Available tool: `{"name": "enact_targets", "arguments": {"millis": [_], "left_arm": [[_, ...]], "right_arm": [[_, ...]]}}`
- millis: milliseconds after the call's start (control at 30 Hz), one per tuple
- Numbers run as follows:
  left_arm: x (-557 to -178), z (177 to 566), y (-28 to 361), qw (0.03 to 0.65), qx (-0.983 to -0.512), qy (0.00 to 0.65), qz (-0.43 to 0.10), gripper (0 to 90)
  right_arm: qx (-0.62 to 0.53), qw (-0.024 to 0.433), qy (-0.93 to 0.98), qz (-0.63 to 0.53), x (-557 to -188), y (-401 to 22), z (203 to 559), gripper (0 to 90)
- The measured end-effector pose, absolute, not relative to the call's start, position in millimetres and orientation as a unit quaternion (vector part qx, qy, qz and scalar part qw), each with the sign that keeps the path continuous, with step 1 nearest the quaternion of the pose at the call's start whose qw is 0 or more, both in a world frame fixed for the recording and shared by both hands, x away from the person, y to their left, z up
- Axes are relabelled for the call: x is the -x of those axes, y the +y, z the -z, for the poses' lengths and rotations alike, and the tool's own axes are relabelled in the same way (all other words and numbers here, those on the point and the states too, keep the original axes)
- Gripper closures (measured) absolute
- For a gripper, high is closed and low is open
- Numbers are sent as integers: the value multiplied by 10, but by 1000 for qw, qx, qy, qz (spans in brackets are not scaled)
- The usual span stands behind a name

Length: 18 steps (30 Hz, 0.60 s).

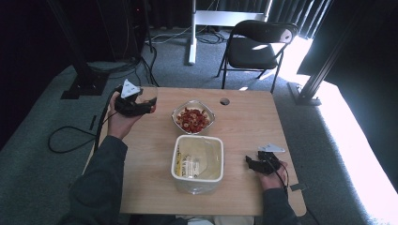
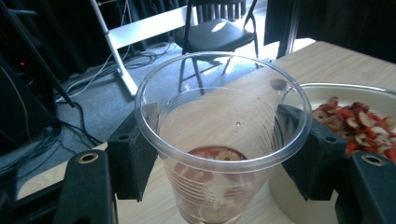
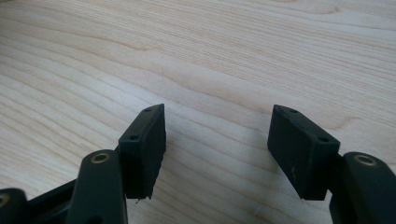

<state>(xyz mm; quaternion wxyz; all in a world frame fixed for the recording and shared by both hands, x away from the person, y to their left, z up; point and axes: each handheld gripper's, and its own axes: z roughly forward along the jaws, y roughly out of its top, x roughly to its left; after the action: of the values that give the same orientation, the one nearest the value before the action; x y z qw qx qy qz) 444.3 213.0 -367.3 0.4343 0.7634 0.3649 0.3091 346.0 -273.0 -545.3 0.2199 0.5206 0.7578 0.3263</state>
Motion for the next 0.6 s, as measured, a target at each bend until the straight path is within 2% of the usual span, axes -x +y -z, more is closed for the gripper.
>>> {"name": "enact_targets", "arguments": {"millis": [600], "left_arm": [[-4649, 3492, 1903, 438, -767, 354, -307, 335]], "right_arm": [[-522, 221, 756, -328, -3454, -2727, 5458, 365]]}}
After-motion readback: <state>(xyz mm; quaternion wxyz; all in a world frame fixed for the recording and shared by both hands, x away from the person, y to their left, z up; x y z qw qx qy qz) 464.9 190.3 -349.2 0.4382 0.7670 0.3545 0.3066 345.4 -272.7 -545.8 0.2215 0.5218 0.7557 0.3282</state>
